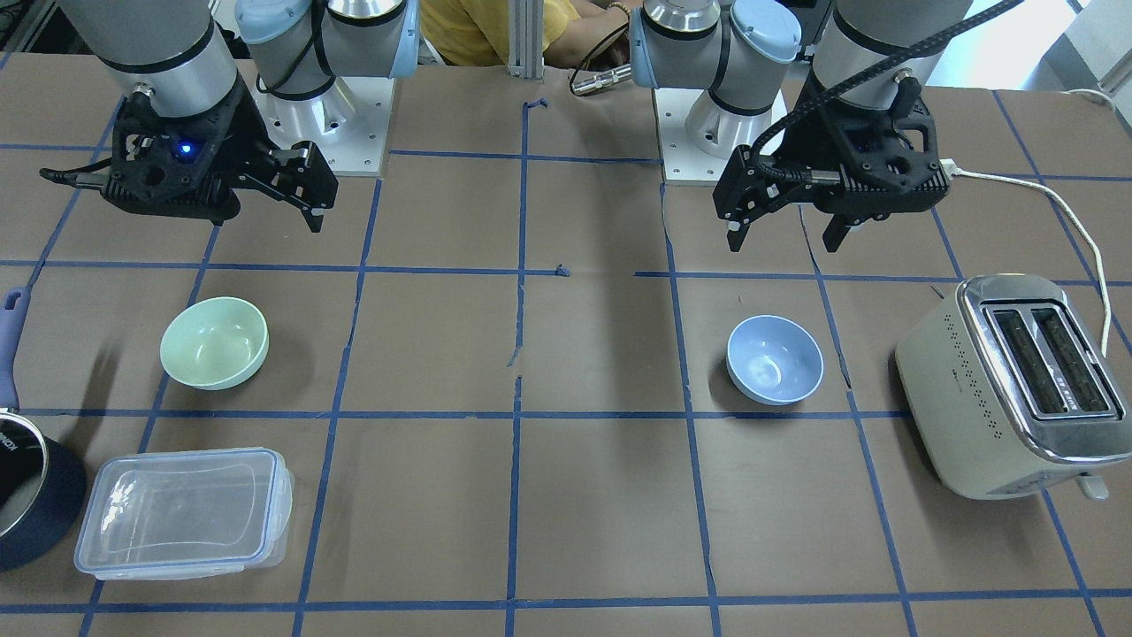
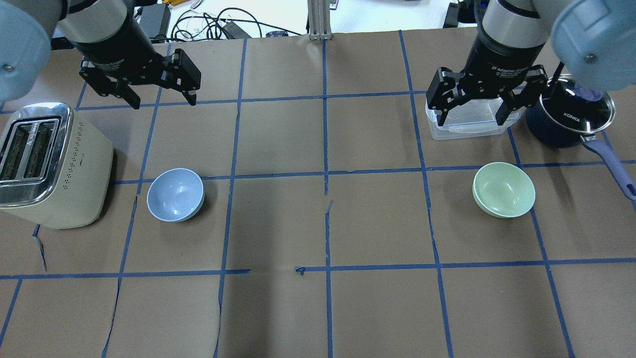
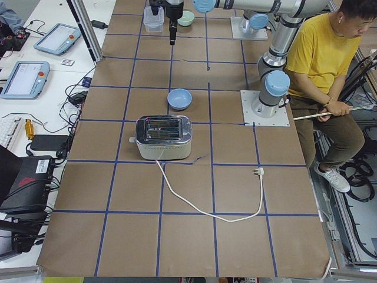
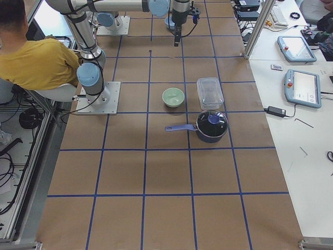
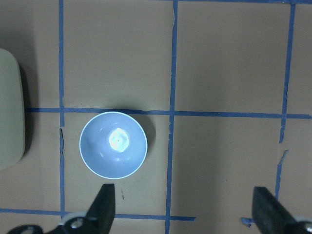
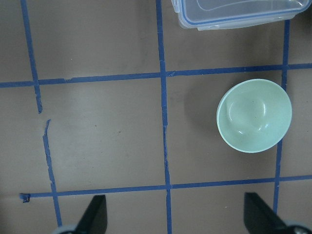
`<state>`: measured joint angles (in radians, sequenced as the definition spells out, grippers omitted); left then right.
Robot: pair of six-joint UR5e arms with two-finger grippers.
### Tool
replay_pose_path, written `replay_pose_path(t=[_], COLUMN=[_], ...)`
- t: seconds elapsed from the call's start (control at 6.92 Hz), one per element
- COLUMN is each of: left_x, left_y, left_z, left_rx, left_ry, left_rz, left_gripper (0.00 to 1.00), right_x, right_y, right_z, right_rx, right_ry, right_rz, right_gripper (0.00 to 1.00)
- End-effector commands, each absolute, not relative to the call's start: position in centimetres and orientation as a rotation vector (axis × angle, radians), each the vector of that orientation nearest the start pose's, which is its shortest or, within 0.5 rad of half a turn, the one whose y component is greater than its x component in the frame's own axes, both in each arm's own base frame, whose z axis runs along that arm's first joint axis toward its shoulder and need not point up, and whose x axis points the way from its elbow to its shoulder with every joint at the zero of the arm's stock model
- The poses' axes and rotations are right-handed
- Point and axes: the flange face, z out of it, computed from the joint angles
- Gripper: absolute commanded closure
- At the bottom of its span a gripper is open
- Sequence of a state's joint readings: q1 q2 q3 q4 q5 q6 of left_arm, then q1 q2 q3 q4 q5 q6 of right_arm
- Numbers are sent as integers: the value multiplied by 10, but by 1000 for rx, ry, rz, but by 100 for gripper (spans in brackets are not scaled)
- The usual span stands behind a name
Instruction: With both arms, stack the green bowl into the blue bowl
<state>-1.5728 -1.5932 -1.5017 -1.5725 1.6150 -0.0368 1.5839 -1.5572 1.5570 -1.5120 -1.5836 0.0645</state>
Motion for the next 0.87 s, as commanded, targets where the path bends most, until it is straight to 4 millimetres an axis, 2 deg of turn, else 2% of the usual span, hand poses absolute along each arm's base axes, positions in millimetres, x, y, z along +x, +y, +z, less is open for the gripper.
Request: replay_pose_path(t=[0.0, 0.29, 0.43, 0.72], left_x=[-129, -125, -123, -123], left_y=[-506, -505, -497, -496], left_z=[510, 506, 492, 491], left_rx=[-59, -70, -73, -76], left_ry=[3097, 3095, 3095, 3096], left_rz=[-70, -44, 6, 4], left_gripper=[0, 0, 0, 0], right_x=[139, 139, 139, 139], right_y=[-490, -489, -490, -489], right_z=[482, 483, 481, 482], right_rx=[84, 84, 84, 84], right_ry=[3154, 3154, 3154, 3155], right_rz=[91, 91, 96, 94], right_gripper=[0, 0, 0, 0])
